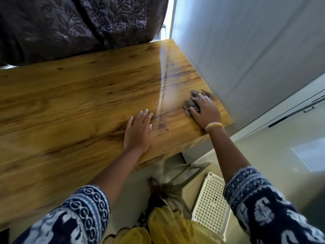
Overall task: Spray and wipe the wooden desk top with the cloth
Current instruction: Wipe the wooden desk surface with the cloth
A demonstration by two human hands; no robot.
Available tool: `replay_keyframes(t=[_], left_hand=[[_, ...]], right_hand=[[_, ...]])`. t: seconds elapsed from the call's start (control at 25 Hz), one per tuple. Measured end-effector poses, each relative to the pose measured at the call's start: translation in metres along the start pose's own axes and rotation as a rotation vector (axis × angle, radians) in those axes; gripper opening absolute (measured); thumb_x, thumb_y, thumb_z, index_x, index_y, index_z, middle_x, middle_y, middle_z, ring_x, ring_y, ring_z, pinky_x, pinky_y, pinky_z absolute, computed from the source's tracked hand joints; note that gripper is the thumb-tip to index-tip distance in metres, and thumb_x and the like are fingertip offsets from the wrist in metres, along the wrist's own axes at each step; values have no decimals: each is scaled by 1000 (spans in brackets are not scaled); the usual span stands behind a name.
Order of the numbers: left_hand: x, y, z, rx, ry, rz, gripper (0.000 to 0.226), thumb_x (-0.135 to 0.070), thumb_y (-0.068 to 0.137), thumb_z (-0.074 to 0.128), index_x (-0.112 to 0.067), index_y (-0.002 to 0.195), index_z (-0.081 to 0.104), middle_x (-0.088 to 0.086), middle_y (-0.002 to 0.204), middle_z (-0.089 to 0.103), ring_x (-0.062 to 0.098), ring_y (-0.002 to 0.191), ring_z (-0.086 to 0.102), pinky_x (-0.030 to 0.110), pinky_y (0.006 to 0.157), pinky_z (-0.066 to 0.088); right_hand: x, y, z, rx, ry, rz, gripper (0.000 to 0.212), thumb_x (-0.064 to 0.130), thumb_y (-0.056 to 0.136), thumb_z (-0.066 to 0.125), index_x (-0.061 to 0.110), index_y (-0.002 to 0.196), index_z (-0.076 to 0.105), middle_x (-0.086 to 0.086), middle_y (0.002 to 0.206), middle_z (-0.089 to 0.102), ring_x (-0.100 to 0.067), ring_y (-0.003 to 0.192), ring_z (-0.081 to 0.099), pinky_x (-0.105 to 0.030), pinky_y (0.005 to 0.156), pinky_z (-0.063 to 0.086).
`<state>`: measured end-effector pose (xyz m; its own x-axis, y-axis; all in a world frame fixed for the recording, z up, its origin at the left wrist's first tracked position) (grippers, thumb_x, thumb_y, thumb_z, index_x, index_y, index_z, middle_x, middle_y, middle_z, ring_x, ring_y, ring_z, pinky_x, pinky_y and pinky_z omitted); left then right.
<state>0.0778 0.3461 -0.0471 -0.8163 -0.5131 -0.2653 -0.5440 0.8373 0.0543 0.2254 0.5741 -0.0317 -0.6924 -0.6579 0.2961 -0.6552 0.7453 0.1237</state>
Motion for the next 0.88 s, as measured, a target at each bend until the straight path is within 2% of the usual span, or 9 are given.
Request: replay_keyframes(t=[0.12, 0.2, 0.28, 0.36, 0.48, 0.56, 0.6, 0.76, 0.88], left_hand=[[1, 0, 1, 2, -4, -2, 46, -23, 103, 30, -19, 149, 33, 1, 159, 28, 17, 148, 21, 45, 120, 19], [0, 0, 0, -2, -11, -6, 47, -23, 102, 30, -19, 148, 34, 1, 159, 28, 17, 148, 20, 45, 120, 18], [-1, -1, -2, -10, -24, -9, 46, -23, 102, 30, -18, 148, 35, 2, 158, 30, 17, 147, 22, 45, 120, 19], [-2, -1, -3, -19, -31, -4, 46, -22, 101, 31, -18, 147, 36, 2, 157, 31, 18, 147, 23, 45, 119, 19], [0, 0, -4, -18, -49, 5, 47, -22, 101, 32, -17, 147, 36, 3, 157, 31, 18, 147, 23, 44, 120, 19], [0, -1, -5, -18, -42, 4, 48, -23, 101, 31, -18, 148, 35, 3, 158, 30, 18, 147, 23, 44, 120, 19], [-1, -1, -4, -18, -34, 7, 48, -23, 101, 30, -17, 148, 35, 3, 158, 30, 18, 147, 22, 43, 120, 19], [2, 1, -2, -25, -35, 2, 48, -22, 102, 31, -16, 149, 34, 3, 158, 29, 17, 147, 22, 42, 120, 18], [-1, -2, -2, -13, -46, 6, 47, -23, 102, 34, -14, 148, 36, 5, 158, 29, 19, 148, 21, 42, 121, 15]], right_hand=[[-38, -43, -14, -139, 11, 268, 46, 44, 87, 47, 25, 127, 59, -11, 134, 53, -34, 121, 50, -46, 101, 43], [-39, -63, -6, -158, -22, 459, 49, 41, 90, 47, 21, 135, 54, -18, 142, 46, -37, 132, 41, -48, 110, 35], [-17, -66, 3, -94, -38, 518, 53, 40, 95, 43, 18, 143, 46, -21, 151, 36, -36, 143, 27, -48, 118, 23], [24, -63, 14, -5, -53, 350, 53, 43, 97, 40, 22, 147, 41, -18, 156, 30, -33, 146, 22, -49, 119, 21], [91, -84, 35, 142, -19, -172, 52, 45, 97, 43, 27, 145, 44, -11, 157, 32, -29, 146, 26, -46, 119, 22], [99, -93, 31, 242, 7, -478, 52, 47, 93, 45, 28, 141, 49, -9, 154, 39, -27, 143, 33, -43, 118, 24], [87, -83, 25, 251, 12, -520, 52, 48, 92, 44, 28, 139, 51, -8, 153, 41, -27, 141, 35, -42, 116, 24], [-10, -5, 0, 43, 23, 7, 65, 55, 85, 35, 23, 139, 53, -13, 148, 44, -33, 134, 42, -45, 111, 35], [-15, 7, 9, 5, -74, 336, 57, 45, 95, 40, 20, 147, 43, -19, 154, 34, -35, 144, 26, -46, 118, 22]])
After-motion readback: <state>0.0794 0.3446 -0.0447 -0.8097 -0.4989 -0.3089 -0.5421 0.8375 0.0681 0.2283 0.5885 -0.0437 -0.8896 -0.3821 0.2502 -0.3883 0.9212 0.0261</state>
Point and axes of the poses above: each hand's wrist, its own y-axis towards the middle knuckle, its own z-axis out of the palm, x = y × z, the point moved 7 cm from there along y, towards the middle knuckle
